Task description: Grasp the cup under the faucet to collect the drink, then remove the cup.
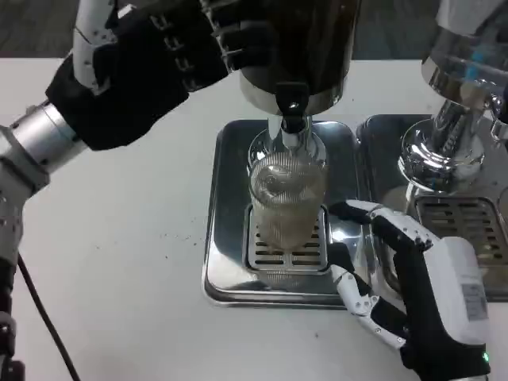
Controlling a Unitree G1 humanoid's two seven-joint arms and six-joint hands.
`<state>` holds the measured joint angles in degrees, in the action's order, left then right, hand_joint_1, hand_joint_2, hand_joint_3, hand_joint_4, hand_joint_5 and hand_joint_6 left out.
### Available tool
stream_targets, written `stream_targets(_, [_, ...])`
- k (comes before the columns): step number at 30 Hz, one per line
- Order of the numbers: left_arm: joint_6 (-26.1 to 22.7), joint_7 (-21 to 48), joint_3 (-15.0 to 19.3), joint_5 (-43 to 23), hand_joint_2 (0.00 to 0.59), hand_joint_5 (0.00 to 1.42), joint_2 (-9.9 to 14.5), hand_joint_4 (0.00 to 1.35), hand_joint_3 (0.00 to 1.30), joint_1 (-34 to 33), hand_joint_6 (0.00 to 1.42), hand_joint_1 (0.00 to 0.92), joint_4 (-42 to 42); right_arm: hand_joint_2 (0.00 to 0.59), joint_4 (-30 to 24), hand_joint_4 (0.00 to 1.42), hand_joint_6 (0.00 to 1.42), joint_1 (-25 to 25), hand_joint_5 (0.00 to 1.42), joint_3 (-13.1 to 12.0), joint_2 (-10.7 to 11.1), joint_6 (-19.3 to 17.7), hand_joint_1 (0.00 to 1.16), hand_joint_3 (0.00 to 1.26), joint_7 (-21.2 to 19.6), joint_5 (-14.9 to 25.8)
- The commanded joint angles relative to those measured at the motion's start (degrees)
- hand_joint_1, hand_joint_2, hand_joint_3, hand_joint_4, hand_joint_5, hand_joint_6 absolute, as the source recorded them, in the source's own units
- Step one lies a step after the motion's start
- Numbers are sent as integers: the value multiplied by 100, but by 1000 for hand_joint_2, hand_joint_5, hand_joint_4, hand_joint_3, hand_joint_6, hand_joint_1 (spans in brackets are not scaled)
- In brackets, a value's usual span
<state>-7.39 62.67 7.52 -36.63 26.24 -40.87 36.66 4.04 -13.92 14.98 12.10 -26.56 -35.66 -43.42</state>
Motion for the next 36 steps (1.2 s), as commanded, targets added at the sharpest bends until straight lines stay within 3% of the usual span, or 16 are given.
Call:
stream_targets(1, [34, 112, -14, 377, 149, 262, -151, 233, 273, -245, 195, 0, 260, 442, 32, 429, 469, -34, 415, -26, -45, -75, 466, 441, -110, 62])
stream_targets(16, [645, 273, -94, 1248, 155, 262, -637, 232, 274, -586, 173, 0, 983, 442, 95, 429, 469, -99, 415, -41, -130, -96, 467, 446, -181, 116])
stream_targets(29, [1253, 693, -226, 1698, 172, 179, -815, 143, 234, -766, 48, 0, 1558, 442, 114, 434, 469, -208, 415, -77, -223, -85, 467, 447, -230, 183])
stream_targets(36, [1524, 833, -207, 1837, 170, 179, -788, 150, 242, -912, 25, 0, 1932, 447, 100, 435, 448, -246, 415, -88, -246, -93, 463, 447, -205, 214])
